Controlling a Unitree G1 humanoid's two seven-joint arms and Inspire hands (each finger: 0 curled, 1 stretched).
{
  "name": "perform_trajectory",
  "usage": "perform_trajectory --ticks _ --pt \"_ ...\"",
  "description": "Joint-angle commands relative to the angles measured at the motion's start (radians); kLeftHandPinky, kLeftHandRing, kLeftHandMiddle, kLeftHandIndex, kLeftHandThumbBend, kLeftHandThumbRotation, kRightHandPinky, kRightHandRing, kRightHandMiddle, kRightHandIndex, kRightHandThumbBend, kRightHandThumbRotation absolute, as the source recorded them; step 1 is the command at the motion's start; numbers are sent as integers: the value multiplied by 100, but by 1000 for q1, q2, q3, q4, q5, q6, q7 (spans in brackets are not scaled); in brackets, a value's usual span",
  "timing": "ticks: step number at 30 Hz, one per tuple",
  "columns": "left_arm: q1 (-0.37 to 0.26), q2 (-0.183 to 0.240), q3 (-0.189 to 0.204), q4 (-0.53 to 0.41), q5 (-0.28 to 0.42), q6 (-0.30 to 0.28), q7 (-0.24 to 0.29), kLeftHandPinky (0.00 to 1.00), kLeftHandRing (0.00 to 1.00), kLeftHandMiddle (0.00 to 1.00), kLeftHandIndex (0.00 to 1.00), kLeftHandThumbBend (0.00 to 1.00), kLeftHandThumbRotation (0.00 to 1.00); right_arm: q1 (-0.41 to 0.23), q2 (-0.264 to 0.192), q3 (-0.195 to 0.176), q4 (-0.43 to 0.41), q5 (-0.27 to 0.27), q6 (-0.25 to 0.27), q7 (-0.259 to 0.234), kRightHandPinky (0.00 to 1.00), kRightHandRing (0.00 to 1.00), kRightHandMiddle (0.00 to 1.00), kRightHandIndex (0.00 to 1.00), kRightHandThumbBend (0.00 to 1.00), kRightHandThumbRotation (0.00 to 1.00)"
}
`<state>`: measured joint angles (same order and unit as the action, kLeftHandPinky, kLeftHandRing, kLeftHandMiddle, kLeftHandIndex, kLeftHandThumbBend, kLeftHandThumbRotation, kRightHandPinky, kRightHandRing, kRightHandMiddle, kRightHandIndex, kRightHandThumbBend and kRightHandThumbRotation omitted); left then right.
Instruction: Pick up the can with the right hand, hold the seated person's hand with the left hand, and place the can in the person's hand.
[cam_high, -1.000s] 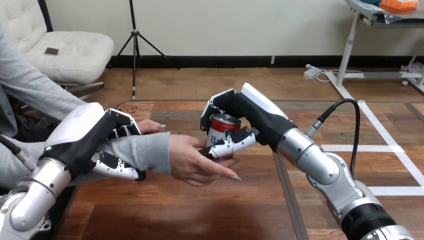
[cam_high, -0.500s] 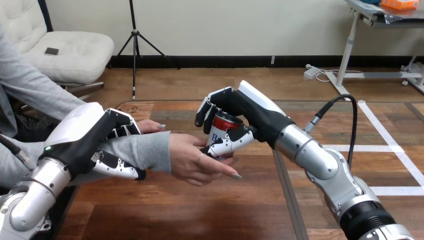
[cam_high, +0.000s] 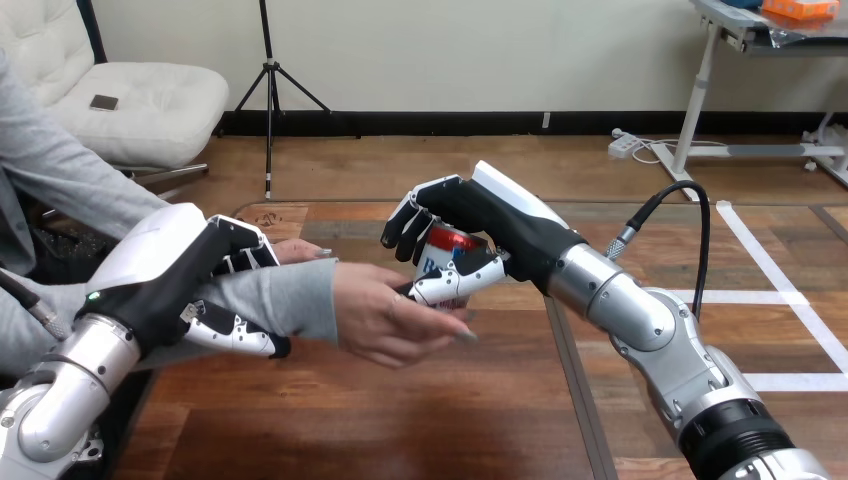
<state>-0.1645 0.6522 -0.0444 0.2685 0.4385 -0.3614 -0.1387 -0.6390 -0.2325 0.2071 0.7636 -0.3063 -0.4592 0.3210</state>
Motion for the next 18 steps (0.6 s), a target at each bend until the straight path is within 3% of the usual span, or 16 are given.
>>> perform_trajectory --ticks 1,18 --pt "-50 2 21 -29 -4 -14 32 24 29 36 44 80 0 -21 12 -16 -54 46 -7 5 47 53 56 58 89 75" --pt "-45 -1 26 -31 0 -19 40 23 28 36 43 81 0 -15 14 -15 -41 79 -20 16 50 55 57 59 100 97"
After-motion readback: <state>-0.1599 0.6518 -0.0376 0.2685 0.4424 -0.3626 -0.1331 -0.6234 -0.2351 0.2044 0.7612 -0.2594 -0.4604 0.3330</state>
